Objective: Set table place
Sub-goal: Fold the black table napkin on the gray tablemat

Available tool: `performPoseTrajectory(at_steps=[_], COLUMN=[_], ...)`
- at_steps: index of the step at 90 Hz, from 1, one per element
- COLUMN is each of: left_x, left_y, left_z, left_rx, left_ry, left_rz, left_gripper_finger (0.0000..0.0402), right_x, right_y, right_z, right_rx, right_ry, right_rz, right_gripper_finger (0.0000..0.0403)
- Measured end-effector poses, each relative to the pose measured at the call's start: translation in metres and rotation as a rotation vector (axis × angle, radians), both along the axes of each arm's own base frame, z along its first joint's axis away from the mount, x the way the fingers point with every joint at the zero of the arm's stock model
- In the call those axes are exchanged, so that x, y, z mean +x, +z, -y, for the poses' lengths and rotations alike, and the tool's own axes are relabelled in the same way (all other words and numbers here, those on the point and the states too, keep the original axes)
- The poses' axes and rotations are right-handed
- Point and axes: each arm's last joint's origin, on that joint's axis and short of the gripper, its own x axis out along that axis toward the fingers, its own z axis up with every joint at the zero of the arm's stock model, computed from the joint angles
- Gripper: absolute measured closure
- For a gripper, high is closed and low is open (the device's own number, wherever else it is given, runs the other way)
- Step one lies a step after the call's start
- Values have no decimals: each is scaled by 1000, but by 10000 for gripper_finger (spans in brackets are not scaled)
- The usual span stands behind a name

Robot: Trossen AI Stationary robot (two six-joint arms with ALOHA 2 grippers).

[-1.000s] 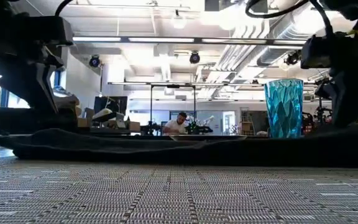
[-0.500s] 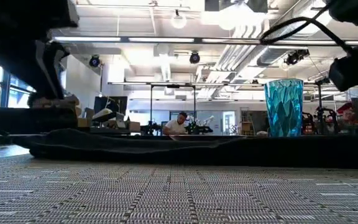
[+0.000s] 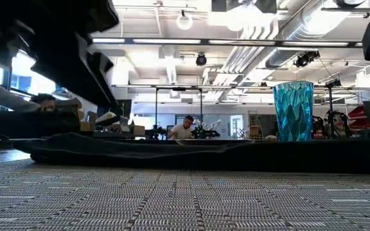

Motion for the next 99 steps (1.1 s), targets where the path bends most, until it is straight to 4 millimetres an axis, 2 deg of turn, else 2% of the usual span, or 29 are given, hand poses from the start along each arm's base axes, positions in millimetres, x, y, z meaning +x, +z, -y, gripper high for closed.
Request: performPoseTrajectory(at_steps=[12, 26, 52, 83, 91, 99], left_x=[11, 18, 23, 24, 24, 24], left_y=[-11, -17, -26, -27, -27, -27], left_z=[0, 1, 4, 4, 4, 4], left_rx=[8, 34, 32, 29, 29, 30], left_ry=[13, 19, 20, 19, 20, 20], left_rz=[-25, -19, -10, -4, -4, -4], left_gripper_finger=[300, 300, 300, 300, 300, 300], right_x=[-2, 0, 13, 17, 18, 17], right_y=[-7, -17, -32, -50, -51, -52], right_z=[-7, -11, -20, -21, -21, -20], right_rx=[74, 78, 81, 18, 10, -2], right_ry=[-154, -280, -326, -455, -451, -440], right_rz=[-39, -42, 24, 48, 56, 46], right_gripper_finger=[247, 247, 247, 247, 261, 299])
